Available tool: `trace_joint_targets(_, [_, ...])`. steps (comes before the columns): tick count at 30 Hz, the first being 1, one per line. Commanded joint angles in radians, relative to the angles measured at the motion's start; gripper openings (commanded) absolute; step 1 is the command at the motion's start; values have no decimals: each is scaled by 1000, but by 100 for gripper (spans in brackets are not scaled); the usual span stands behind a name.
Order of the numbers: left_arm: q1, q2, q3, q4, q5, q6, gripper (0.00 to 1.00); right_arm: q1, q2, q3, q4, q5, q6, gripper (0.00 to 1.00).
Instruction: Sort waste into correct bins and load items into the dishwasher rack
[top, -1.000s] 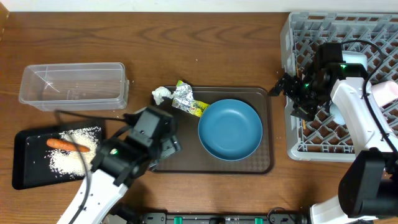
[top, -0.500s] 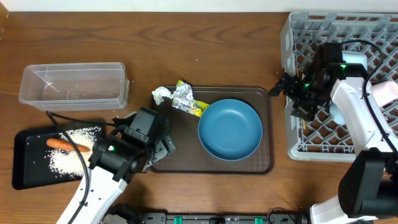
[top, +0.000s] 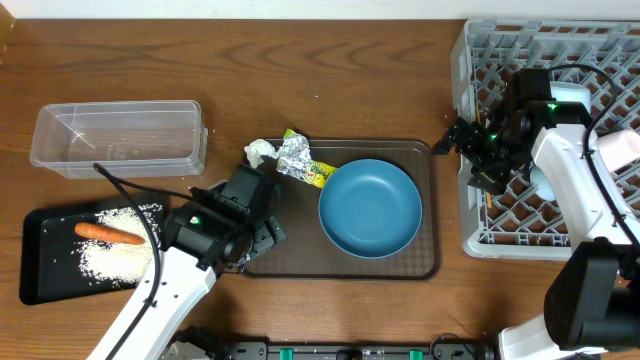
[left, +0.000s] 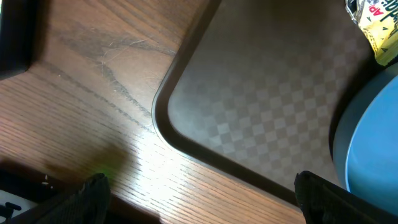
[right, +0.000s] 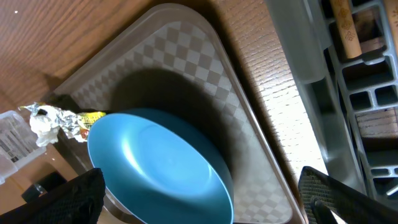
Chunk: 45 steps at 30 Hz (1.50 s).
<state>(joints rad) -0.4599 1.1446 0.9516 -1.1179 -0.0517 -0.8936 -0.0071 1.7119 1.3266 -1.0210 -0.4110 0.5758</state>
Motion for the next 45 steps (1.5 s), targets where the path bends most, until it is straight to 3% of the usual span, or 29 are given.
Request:
trace_joint_targets(1, [5, 6, -5, -3, -1, -9, 98, 20, 2, 2, 0, 3, -12, 99])
trace_joint_targets(18, [11, 6, -5, 46, -73, -8, 98, 20, 2, 2, 0, 3, -12, 99])
trace_joint_targets(30, [159, 6, -5, 6, -125, 37, 98, 20, 2, 2, 12, -4, 46, 99])
trace_joint_targets(34, [204, 6, -5, -11, -125, 36, 98, 21, 2, 2, 16, -163, 85, 99])
trace_joint_targets(37, [209, 6, -5, -11, -122, 36, 98, 58, 1, 2, 74, -292, -43, 99])
trace_joint_targets(45, [209, 6, -5, -10, -117, 36, 98, 403, 0, 2, 68, 238, 10, 99])
